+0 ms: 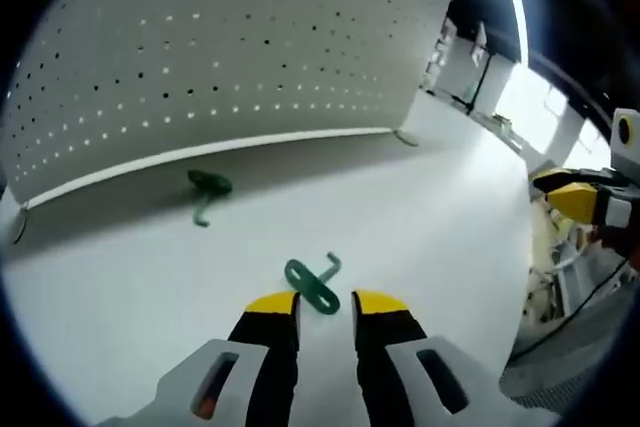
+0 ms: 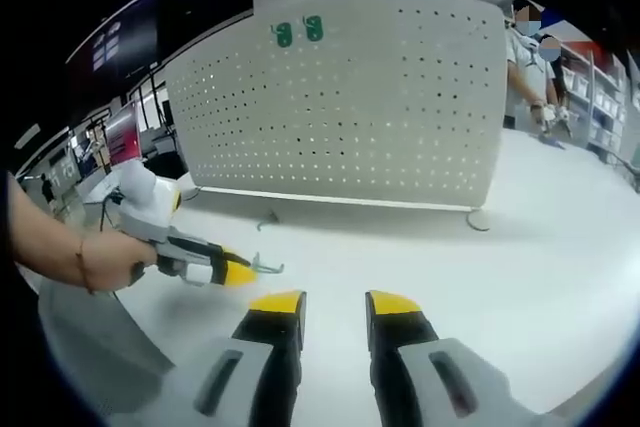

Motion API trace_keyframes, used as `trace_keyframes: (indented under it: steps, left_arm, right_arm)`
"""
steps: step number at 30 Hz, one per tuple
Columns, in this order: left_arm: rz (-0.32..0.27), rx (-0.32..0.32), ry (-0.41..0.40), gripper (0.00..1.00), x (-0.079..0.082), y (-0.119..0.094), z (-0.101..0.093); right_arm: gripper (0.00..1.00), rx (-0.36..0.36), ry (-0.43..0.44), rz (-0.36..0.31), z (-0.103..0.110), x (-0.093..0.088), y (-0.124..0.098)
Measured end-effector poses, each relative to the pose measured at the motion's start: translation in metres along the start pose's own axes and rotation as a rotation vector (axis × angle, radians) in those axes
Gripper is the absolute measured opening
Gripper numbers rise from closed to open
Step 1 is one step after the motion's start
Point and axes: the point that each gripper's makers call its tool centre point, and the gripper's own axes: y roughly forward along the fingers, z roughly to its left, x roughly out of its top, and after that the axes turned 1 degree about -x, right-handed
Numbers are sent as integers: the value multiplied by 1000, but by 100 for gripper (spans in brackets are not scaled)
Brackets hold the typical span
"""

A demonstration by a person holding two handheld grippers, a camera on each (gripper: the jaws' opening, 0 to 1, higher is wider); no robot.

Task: Insert the hook assembly into the mounting plate slot until the hook locks in place.

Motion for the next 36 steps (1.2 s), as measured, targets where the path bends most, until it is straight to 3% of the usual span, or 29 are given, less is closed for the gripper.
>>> trace_keyframes:
  steps: [15,36]
  left_arm:
    - [19,10,31,8,0,2,8]
    - [21,31,74,3,1,2,17]
  right_arm:
    - [21,23,-12,19,11,-3,7]
    - [21,27,-14,23,12,-3,8]
